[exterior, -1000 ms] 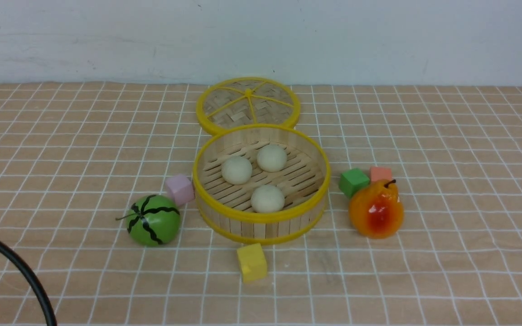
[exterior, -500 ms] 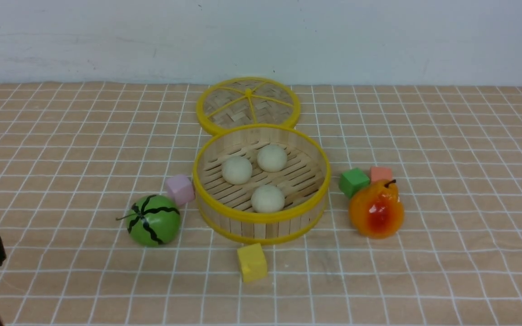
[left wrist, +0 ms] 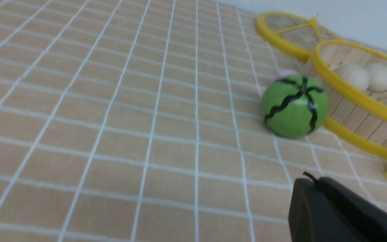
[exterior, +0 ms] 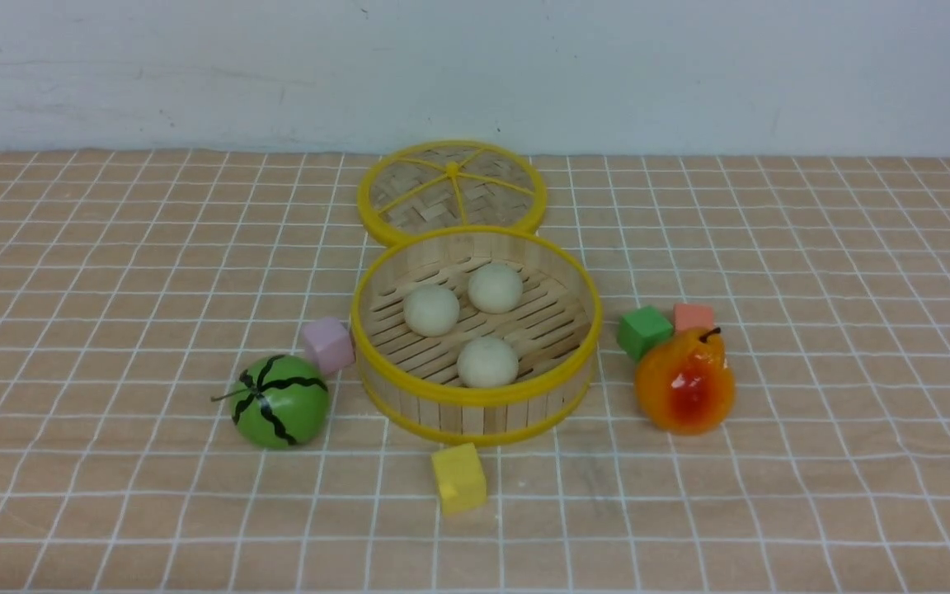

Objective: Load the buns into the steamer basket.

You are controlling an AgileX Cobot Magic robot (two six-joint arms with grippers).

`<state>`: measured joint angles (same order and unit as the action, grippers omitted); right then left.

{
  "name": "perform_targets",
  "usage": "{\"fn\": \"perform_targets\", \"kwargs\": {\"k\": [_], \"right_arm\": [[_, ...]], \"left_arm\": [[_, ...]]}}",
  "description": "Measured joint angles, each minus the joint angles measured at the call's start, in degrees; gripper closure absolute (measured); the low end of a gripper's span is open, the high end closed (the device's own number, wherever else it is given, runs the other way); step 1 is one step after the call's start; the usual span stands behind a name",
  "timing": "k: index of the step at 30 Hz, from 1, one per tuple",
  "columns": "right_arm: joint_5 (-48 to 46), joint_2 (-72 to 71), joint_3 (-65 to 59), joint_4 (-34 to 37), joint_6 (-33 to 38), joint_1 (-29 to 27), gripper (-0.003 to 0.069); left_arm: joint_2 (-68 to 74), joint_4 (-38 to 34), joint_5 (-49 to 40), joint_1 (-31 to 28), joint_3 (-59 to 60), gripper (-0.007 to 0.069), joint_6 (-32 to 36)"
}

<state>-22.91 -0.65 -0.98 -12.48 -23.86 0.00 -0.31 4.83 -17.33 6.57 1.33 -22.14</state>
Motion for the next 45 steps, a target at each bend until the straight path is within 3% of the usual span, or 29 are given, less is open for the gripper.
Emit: {"fn": "perform_targets", "kwargs": {"k": [5, 45], "right_arm": [[0.0, 0.0, 0.0, 0.0, 0.0, 0.0, 0.0418], [0.0, 0.0, 0.0, 0.0, 0.0, 0.0, 0.0418]], "left_arm": [[-0.3, -0.4, -4.0, -0.1, 0.4, 0.0638, 0.2], [-0.3, -0.6, -4.0, -0.1, 0.4, 0.0628, 0.2]]}}
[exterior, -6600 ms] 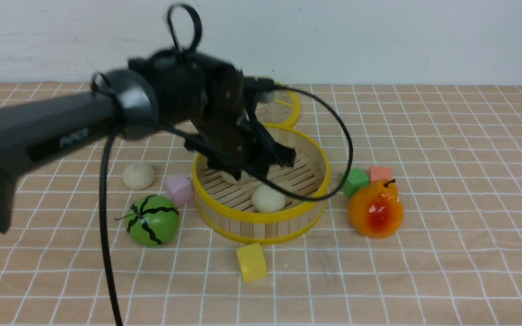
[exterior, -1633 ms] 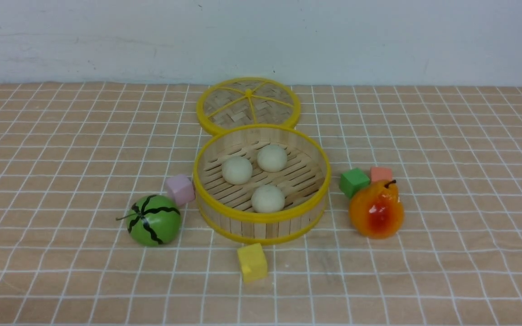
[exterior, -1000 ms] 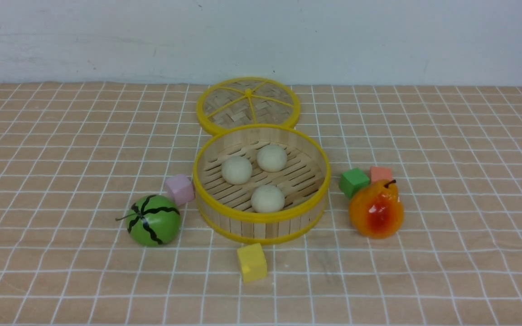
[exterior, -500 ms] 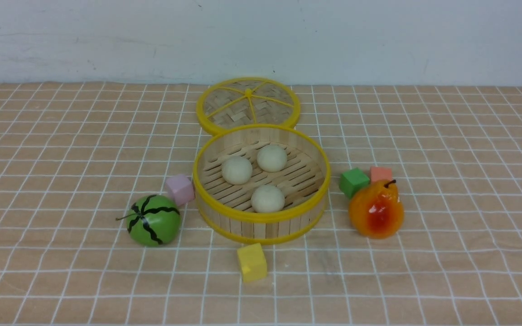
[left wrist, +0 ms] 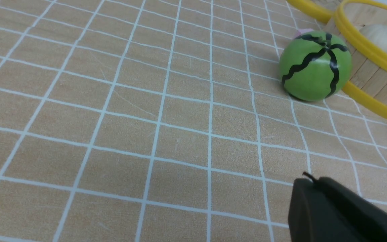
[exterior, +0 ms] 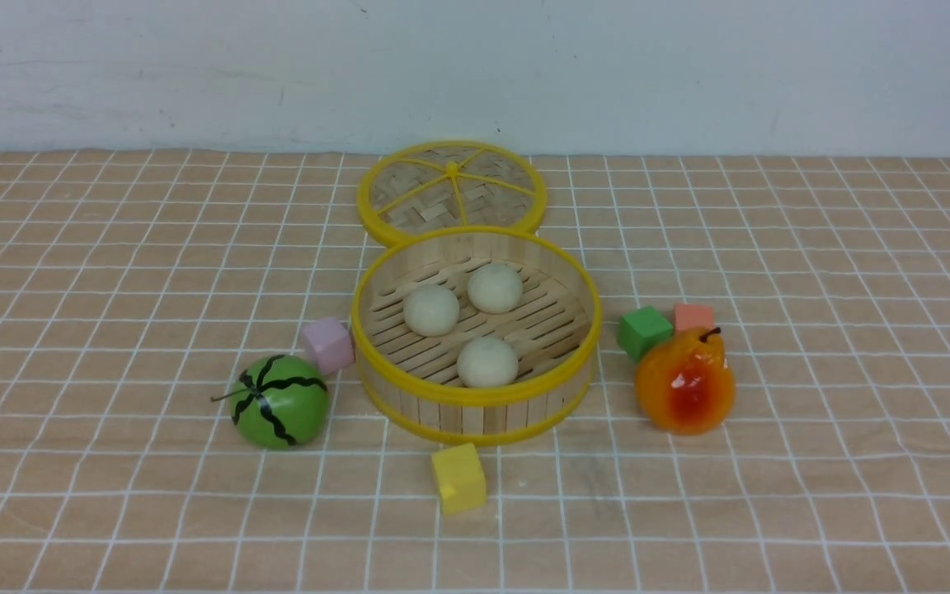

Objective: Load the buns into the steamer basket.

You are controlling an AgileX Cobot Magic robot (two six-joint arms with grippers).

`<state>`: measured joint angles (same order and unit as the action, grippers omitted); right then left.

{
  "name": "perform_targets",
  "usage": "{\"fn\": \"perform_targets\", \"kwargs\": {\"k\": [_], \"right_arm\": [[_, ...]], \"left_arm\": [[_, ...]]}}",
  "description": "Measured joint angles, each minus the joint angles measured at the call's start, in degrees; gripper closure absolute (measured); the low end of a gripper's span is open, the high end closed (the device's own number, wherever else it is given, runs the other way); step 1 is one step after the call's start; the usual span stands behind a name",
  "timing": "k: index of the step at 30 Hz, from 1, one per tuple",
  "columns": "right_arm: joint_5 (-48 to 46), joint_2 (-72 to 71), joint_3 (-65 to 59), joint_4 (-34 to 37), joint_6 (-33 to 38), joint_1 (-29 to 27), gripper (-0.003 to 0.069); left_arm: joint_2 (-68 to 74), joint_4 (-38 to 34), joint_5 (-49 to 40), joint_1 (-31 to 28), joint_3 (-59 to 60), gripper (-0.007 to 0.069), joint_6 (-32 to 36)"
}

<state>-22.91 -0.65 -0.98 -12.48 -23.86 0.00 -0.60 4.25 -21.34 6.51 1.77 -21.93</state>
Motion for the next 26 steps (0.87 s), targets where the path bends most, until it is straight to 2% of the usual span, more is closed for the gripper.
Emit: {"fn": "perform_targets", "kwargs": {"k": [26], "right_arm": [[0.0, 0.0, 0.0, 0.0, 0.0, 0.0, 0.0418]], "left_arm": [[0.0, 0.0, 0.0, 0.0, 0.0, 0.0617, 0.0]]}}
